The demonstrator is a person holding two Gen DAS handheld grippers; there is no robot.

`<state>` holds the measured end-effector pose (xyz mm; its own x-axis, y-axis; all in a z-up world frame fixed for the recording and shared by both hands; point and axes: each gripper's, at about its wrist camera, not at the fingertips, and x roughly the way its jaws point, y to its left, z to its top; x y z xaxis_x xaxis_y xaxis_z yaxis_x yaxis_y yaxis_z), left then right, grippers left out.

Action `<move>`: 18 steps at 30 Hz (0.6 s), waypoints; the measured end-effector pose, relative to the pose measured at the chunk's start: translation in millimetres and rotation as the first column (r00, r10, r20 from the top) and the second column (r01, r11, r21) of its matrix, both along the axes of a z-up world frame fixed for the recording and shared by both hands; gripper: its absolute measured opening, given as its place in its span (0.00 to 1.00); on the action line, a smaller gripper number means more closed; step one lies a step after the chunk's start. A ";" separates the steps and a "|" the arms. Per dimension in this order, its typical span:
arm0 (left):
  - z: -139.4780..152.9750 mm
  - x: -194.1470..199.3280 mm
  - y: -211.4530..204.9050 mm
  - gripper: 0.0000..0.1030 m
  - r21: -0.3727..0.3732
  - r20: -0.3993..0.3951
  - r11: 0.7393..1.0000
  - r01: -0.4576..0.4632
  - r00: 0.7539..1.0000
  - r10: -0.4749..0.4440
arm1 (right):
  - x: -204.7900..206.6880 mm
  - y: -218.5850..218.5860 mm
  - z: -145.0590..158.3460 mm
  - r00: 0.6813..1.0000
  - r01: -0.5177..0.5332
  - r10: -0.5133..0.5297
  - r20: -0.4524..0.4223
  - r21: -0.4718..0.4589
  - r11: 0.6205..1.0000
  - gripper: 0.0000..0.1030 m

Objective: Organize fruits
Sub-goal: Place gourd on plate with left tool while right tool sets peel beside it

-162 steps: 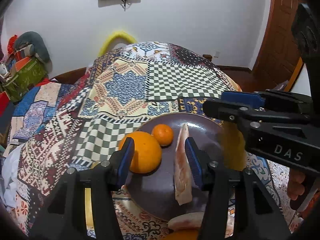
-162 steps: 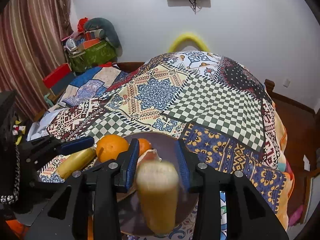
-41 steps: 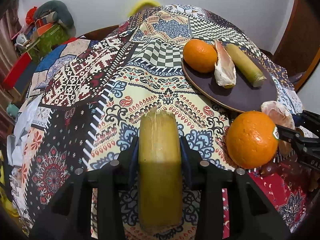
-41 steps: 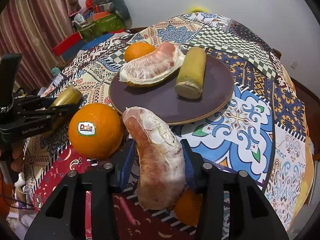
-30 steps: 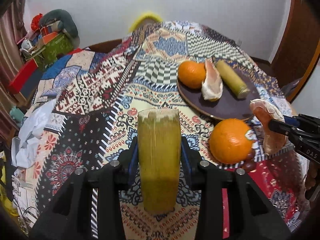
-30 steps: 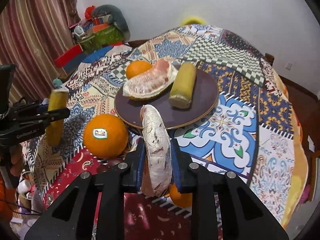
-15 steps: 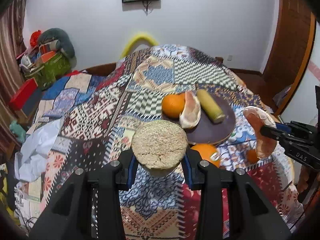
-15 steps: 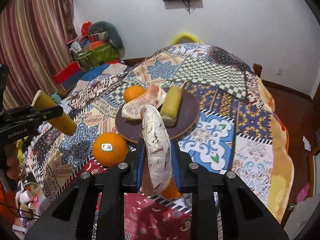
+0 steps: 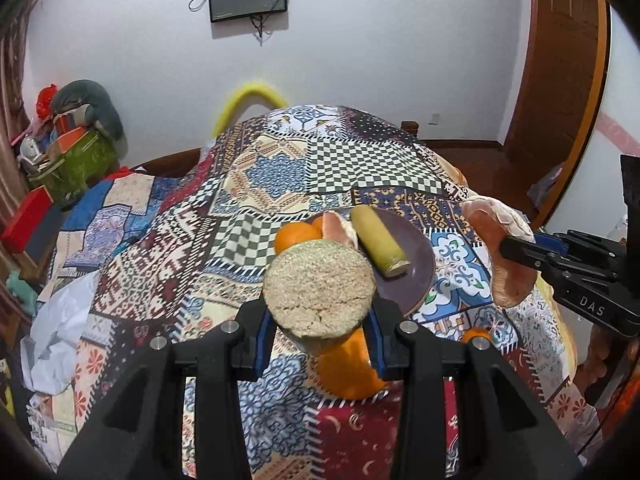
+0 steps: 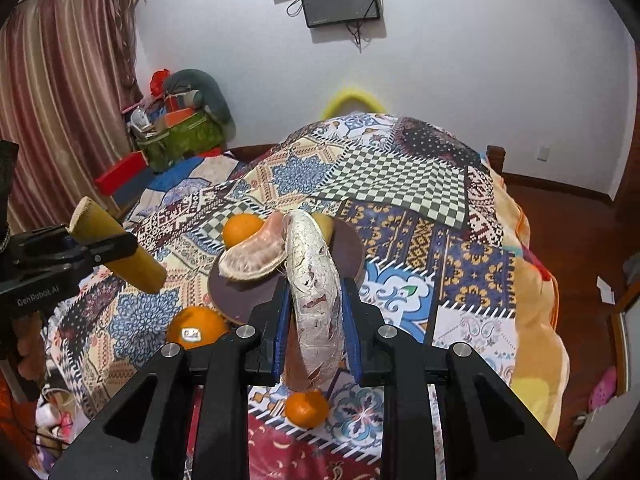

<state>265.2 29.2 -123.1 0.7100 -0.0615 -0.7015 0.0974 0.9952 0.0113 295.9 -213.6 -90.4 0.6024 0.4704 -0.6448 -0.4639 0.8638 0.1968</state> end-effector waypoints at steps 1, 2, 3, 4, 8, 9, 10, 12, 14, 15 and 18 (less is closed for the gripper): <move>-0.6 3.7 -2.5 0.37 -0.003 -0.002 1.000 0.005 1.000 -0.005 | 1.7 -1.1 0.2 1.000 0.001 -0.001 0.001 0.002 1.000 0.21; -1.1 6.2 -4.5 0.37 -0.005 -0.004 1.000 0.009 1.000 -0.009 | 3.5 -1.4 0.5 1.000 0.002 -0.002 0.004 0.003 1.000 0.21; -1.4 8.7 -6.3 0.37 -0.006 -0.005 1.000 0.013 1.000 -0.013 | 4.9 -2.2 0.7 1.000 0.003 -0.003 0.006 0.003 1.000 0.21; -2.2 12.3 -8.9 0.37 -0.007 -0.007 1.000 0.018 1.000 -0.018 | 6.5 -2.2 0.9 1.000 0.004 -0.004 0.008 0.003 1.000 0.21; -5.0 23.9 -17.8 0.37 -0.018 -0.016 0.999 0.034 0.999 -0.034 | 15.2 -3.3 -0.7 1.000 0.007 -0.007 0.016 0.001 1.000 0.21; -5.9 27.3 -20.3 0.37 -0.021 -0.019 0.999 0.039 0.999 -0.039 | 16.7 -3.5 -1.2 1.000 0.007 -0.007 0.017 0.000 1.000 0.21; -7.5 31.1 -22.7 0.37 -0.024 -0.023 0.999 0.043 0.999 -0.044 | 19.1 -3.3 -2.1 1.000 0.007 -0.007 0.017 -0.002 1.000 0.21; -11.6 38.3 -27.7 0.37 -0.029 -0.034 0.998 0.053 0.998 -0.054 | 24.1 -3.4 -4.0 1.000 0.007 -0.007 0.013 -0.001 1.000 0.21; -16.4 47.0 -33.6 0.37 -0.031 -0.047 0.998 0.062 0.997 -0.063 | 28.1 -3.1 -5.9 1.000 0.006 -0.006 0.011 -0.001 1.000 0.21; -19.6 51.6 -36.4 0.37 -0.035 -0.056 0.997 0.067 0.996 -0.069 | 31.1 -2.4 -7.3 1.000 0.006 -0.006 0.008 0.001 1.000 0.21; -28.7 64.2 -42.7 0.37 -0.056 -0.086 0.995 0.083 0.993 -0.087 | 37.2 -0.3 -10.1 1.000 0.004 -0.004 0.003 0.006 1.000 0.21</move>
